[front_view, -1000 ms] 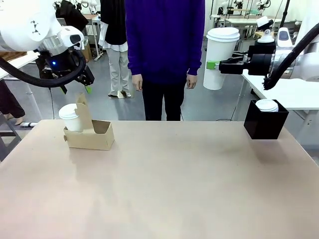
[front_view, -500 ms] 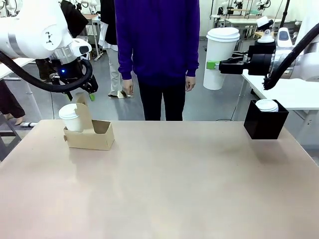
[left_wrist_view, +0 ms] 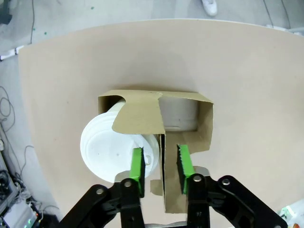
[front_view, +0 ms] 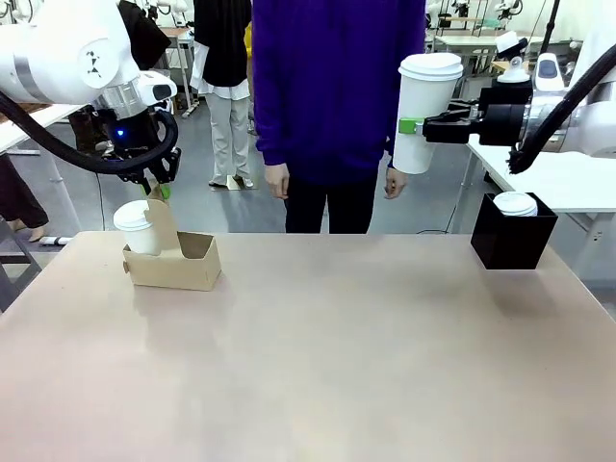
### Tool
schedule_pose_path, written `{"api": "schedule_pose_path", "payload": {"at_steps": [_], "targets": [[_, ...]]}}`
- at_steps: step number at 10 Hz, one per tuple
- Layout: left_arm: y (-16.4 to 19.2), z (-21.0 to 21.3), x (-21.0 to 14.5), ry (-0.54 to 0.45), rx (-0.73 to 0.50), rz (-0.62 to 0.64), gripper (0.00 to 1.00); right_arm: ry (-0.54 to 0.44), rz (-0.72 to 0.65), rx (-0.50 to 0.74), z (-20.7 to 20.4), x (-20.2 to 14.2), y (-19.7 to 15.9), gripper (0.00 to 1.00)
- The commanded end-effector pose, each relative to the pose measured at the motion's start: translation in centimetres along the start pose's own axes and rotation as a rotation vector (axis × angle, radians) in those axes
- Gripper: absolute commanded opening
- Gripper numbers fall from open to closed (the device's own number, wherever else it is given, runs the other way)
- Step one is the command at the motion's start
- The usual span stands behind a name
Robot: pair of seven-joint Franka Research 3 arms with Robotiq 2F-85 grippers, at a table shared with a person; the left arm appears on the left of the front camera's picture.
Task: Pour a drink into a cup and package it in a carrier.
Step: Position the Cup Carrier in the center of the table.
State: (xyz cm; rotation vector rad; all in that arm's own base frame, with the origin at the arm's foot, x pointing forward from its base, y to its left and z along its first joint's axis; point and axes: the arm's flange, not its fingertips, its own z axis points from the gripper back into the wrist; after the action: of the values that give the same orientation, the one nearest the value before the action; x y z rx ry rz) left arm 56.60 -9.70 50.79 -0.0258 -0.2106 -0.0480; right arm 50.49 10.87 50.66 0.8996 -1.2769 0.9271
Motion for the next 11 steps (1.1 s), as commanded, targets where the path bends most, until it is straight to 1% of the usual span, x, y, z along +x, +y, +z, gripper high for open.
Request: {"api": "schedule_pose_path", "payload": {"at_steps": [1, 3, 4, 5, 9, 10, 11], "targets": [[-0.4, 0.1, 0.3, 0.010, 0.023, 0.025, 0.00, -0.009, 0.018, 0.008, -0.1, 0.3, 0.1, 0.81], [-0.5, -0.1, 0.3, 0.008, 0.029, 0.033, 0.00, -0.009, 0.018, 0.008, -0.1, 0.3, 0.1, 0.81], [-0.3, -0.1, 0.7, -0.027, -0.013, 0.082, 0.00, -0.009, 0.018, 0.008, -0.1, 0.3, 0.1, 0.81], [0.0, -0.2, 0.0, 0.006, 0.001, 0.009, 0.00, -0.009, 0.018, 0.008, -0.1, 0.3, 0.1, 0.81], [0.0, -0.2, 0.0, 0.006, 0.001, 0.009, 0.00, -0.009, 0.018, 0.008, -0.1, 0.3, 0.1, 0.81], [0.0, -0.2, 0.0, 0.003, -0.002, 0.025, 0.04, -0.009, 0.018, 0.008, -0.1, 0.3, 0.1, 0.81], [-1.0, 1.3, -0.7, 0.000, 0.017, 0.077, 0.01, -0.009, 0.018, 0.008, -0.1, 0.3, 0.1, 0.81]]}}
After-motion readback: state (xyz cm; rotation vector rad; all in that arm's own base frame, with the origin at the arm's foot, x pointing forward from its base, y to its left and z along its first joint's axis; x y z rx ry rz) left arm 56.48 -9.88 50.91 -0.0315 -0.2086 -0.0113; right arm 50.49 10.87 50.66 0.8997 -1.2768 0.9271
